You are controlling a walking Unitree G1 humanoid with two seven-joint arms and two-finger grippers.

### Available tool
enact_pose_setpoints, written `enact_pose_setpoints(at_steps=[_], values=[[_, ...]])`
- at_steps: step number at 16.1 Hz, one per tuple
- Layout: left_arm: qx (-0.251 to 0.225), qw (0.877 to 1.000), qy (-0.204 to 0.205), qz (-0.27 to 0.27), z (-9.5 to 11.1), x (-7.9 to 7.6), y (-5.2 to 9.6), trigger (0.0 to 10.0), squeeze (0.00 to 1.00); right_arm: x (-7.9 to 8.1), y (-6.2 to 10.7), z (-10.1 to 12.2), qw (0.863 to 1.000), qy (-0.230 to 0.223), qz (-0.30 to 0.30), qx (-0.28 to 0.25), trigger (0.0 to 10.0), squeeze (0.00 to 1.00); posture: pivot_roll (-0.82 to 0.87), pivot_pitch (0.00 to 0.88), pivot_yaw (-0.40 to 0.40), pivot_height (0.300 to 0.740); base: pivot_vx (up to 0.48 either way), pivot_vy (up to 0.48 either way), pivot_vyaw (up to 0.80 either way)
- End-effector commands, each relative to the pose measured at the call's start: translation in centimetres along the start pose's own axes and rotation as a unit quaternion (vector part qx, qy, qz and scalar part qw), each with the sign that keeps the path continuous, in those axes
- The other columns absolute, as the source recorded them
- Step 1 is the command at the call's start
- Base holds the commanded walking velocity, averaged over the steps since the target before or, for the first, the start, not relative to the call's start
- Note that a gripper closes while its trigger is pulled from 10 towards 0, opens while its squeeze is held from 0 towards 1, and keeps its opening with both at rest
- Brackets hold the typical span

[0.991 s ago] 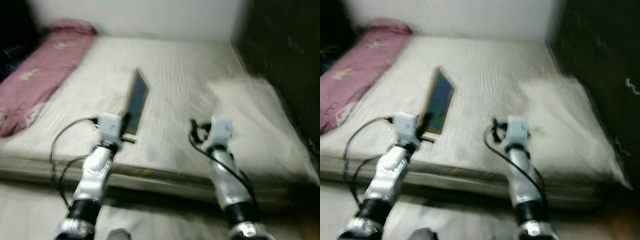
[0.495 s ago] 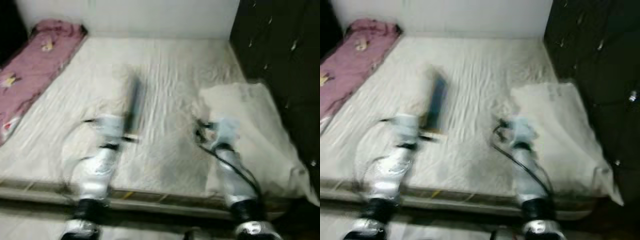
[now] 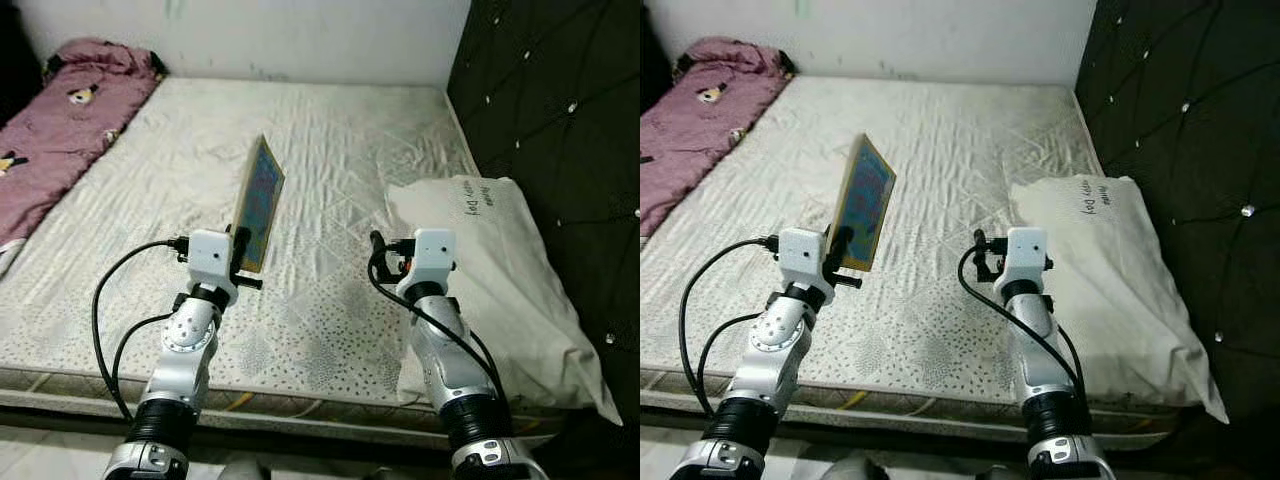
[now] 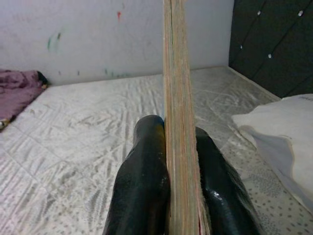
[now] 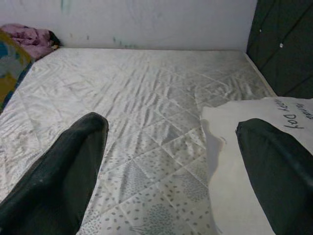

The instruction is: Clean up the room

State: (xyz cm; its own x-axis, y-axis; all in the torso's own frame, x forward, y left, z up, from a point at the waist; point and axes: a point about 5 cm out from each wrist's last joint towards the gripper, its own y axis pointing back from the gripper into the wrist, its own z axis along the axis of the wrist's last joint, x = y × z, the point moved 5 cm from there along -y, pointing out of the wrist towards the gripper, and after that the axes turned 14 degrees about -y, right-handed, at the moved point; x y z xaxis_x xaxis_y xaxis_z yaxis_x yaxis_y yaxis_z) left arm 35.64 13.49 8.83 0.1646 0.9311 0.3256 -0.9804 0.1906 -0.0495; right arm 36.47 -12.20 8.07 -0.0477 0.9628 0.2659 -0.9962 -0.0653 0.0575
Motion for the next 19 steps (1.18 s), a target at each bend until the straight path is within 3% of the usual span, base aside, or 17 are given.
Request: enact_pose_setpoints(at_steps=[1,3,8,10,13,14,16,17,18,19], values=[[-0.01,1.0,-0.003,0.004,0.6,0.4,-0.2,10.0,0.0,0.0,0.0,0.0,1.0,0.005,0.0,0.002,10.0,0.0,0.03,0.0,0.028,0.74,0.0,0.0,0.8],[0.006,1.0,-0.019,0.014,0.1,0.8,-0.2,10.0,0.0,0.0,0.1,-0.1,1.0,0.002,-0.001,0.004,10.0,0.0,0.03,0.0,0.028,0.74,0.0,0.0,0.4],[0.0,0.999,0.0,-0.034,0.4,-1.0,0.1,10.0,0.0,-0.2,0.5,-0.1,1.0,-0.006,-0.004,0.001,10.0,0.0,0.03,0.0,0.03,0.74,0.0,0.0,0.0],[-0.001,0.999,0.015,-0.036,0.7,-1.3,0.3,10.0,0.0,-0.2,0.6,0.0,1.0,-0.006,-0.003,0.0,10.0,0.0,0.03,0.0,0.03,0.74,0.0,0.0,0.0],[-0.011,0.999,0.005,-0.043,0.9,-1.1,1.0,10.0,0.0,0.0,1.0,0.1,1.0,-0.006,0.0,-0.002,10.0,0.0,0.03,0.0,0.03,0.74,0.0,0.0,0.0],[-0.01,0.999,-0.008,-0.031,0.9,-0.6,1.2,10.0,0.0,0.0,1.1,0.2,1.0,-0.009,0.001,-0.002,10.0,0.0,0.03,0.008,0.028,0.74,0.0,0.0,0.0],[0.013,0.994,-0.104,0.027,0.8,0.8,1.4,10.0,0.0,0.2,1.4,0.3,1.0,-0.007,0.007,-0.004,10.0,0.0,0.04,0.025,0.025,0.735,0.0,0.0,0.0],[0.013,0.995,-0.099,0.025,0.8,0.9,1.5,10.0,0.0,0.4,1.5,0.5,1.0,-0.004,0.011,-0.007,10.0,0.0,0.04,0.032,0.024,0.725,0.0,0.0,0.0],[-0.011,0.999,-0.039,-0.02,1.1,0.4,1.8,10.0,0.0,0.7,1.7,0.6,1.0,0.002,0.021,-0.009,10.0,0.0,0.04,0.042,0.023,0.71,0.0,0.0,0.0],[-0.002,0.999,-0.038,-0.003,1.0,0.8,2.0,10.0,0.0,0.9,1.9,0.6,1.0,0.005,0.026,-0.01,10.0,0.0,0.04,0.047,0.021,0.695,0.0,0.0,0.0]])
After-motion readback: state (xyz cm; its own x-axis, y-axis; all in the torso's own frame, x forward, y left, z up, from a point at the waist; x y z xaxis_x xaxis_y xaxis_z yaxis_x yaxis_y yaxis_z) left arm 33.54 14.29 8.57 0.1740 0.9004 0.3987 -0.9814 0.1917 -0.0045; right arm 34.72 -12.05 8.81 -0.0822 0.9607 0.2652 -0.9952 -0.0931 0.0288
